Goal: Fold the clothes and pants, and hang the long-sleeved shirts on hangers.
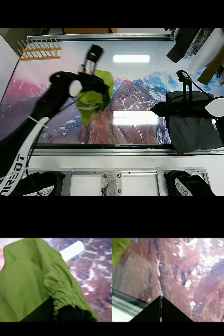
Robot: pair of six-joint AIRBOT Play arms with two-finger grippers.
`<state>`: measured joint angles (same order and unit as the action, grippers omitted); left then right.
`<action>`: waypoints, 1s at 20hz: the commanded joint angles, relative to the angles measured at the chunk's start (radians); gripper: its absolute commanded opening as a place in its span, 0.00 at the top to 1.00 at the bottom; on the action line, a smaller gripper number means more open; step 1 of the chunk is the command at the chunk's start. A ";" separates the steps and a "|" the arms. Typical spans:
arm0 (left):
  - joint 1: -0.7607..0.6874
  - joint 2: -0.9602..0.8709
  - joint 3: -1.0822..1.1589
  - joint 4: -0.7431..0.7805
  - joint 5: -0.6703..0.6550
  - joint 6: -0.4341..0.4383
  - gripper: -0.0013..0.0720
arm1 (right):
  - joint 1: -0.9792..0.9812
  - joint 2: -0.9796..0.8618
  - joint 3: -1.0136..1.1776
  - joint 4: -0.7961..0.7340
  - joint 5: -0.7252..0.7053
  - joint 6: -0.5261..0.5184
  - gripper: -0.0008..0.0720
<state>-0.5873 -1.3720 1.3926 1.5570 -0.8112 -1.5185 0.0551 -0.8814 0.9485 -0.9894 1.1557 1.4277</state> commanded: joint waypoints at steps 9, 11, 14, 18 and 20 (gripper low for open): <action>0.205 -0.005 -0.131 -0.208 -0.150 -0.161 0.17 | 0.001 0.000 0.000 0.017 0.004 0.000 0.95; 0.315 -0.005 -0.266 -0.418 -0.153 0.022 0.17 | 0.001 0.000 0.001 0.035 0.003 0.000 0.95; 0.368 -0.036 -0.419 -0.673 -0.128 0.257 0.17 | 0.001 -0.007 0.000 0.034 0.003 0.000 0.95; 0.307 -0.155 -0.427 -0.745 -0.128 0.319 0.17 | 0.008 -0.035 0.000 0.029 0.004 0.000 0.95; 0.281 -0.206 -0.385 -0.742 -0.132 0.318 0.26 | 0.006 -0.051 -0.001 0.007 0.004 0.000 0.95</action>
<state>-0.2821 -1.5093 0.9928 0.8799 -0.9363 -1.2556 0.0597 -0.9142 0.9485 -0.9623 1.1587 1.4277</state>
